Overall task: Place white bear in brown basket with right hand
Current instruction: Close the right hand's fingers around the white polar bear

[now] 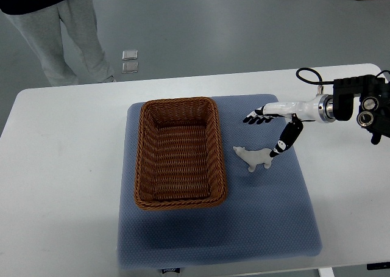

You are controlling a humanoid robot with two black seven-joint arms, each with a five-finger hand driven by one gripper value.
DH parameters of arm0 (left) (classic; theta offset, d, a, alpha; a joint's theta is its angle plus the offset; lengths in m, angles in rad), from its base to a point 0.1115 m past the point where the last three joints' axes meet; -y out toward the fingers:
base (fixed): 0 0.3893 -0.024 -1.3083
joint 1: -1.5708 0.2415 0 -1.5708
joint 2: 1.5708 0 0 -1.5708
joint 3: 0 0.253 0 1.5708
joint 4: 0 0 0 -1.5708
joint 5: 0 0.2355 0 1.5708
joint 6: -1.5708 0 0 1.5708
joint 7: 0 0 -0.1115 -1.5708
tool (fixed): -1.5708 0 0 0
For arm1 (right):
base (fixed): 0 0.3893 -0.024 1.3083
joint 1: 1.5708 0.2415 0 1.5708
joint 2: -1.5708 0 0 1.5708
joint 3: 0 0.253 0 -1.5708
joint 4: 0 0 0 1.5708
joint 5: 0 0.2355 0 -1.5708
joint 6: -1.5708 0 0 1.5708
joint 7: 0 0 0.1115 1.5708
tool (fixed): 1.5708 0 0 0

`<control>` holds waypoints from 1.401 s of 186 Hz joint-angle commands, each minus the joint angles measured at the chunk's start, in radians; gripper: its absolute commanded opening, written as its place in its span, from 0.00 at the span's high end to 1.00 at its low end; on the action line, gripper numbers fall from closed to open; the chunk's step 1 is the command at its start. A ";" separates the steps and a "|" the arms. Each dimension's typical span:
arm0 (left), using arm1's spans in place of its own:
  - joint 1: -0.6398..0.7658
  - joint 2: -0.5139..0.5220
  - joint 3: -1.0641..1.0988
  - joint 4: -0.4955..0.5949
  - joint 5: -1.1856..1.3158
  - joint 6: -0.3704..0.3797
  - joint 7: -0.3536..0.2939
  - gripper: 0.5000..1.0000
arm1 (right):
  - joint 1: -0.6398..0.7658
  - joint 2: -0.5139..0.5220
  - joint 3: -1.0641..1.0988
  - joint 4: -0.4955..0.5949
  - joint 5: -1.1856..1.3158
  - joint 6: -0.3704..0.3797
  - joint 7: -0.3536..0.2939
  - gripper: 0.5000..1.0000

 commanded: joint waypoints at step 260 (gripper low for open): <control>0.000 0.000 0.000 0.000 0.000 0.000 0.000 0.00 | -0.049 0.054 -0.010 0.060 -0.316 -0.054 0.007 0.51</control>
